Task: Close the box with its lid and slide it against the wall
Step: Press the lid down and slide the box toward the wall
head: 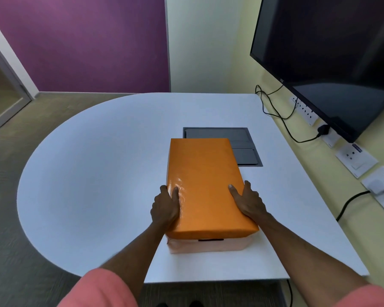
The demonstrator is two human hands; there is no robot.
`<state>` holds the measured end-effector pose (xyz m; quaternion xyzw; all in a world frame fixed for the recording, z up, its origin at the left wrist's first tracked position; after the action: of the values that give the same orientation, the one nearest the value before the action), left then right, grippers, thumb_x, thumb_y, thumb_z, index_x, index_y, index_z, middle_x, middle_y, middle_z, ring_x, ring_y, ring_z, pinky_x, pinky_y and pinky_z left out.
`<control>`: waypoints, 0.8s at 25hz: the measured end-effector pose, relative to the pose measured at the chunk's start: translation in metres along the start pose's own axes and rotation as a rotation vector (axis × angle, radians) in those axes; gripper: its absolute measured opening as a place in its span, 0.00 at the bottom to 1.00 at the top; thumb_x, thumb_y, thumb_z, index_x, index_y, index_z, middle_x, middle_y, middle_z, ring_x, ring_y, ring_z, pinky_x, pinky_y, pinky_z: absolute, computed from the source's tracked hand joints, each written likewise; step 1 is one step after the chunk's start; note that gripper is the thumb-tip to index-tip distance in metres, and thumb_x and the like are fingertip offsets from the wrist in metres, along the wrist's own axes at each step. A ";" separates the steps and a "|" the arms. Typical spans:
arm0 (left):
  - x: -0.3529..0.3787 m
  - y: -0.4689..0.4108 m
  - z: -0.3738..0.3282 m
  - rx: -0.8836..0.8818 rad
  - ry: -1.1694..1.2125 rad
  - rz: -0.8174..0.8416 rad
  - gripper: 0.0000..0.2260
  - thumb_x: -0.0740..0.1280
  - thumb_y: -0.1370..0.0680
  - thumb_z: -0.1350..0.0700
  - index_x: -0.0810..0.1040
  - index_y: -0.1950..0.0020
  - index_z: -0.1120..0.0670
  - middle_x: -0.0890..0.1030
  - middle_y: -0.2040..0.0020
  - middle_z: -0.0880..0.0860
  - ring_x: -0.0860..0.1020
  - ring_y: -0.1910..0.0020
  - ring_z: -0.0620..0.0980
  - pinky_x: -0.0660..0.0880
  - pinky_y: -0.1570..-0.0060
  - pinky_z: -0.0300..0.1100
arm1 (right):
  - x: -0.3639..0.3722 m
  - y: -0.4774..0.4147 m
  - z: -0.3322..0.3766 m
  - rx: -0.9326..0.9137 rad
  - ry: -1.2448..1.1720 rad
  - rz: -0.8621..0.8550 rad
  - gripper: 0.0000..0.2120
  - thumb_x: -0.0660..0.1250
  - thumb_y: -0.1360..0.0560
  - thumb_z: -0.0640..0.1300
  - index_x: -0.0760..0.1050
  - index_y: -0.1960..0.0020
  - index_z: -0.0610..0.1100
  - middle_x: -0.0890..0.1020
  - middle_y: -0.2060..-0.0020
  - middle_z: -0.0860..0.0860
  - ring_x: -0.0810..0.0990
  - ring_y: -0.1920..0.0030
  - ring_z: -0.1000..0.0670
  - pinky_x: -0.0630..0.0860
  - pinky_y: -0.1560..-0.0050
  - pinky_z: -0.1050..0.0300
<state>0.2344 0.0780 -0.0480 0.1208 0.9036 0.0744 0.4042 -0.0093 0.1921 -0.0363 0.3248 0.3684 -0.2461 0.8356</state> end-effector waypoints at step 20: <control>0.014 0.011 0.018 0.102 0.028 -0.056 0.25 0.55 0.21 0.40 0.66 0.30 0.54 0.76 0.34 0.56 0.77 0.38 0.58 0.75 0.39 0.55 | 0.027 0.012 -0.018 -0.044 0.042 -0.146 0.35 0.54 0.25 0.69 0.57 0.28 0.45 0.76 0.35 0.42 0.79 0.40 0.37 0.76 0.41 0.40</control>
<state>0.2405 0.0931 -0.0679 0.1149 0.9148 0.0188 0.3868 0.0068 0.2085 -0.0623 0.2837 0.4141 -0.2915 0.8143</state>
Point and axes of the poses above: each hand's wrist, its own y-axis away from the middle knuckle, its own x-axis out of the palm, z = x × y, the point moved 4 cm from there along -y, towards the middle knuckle
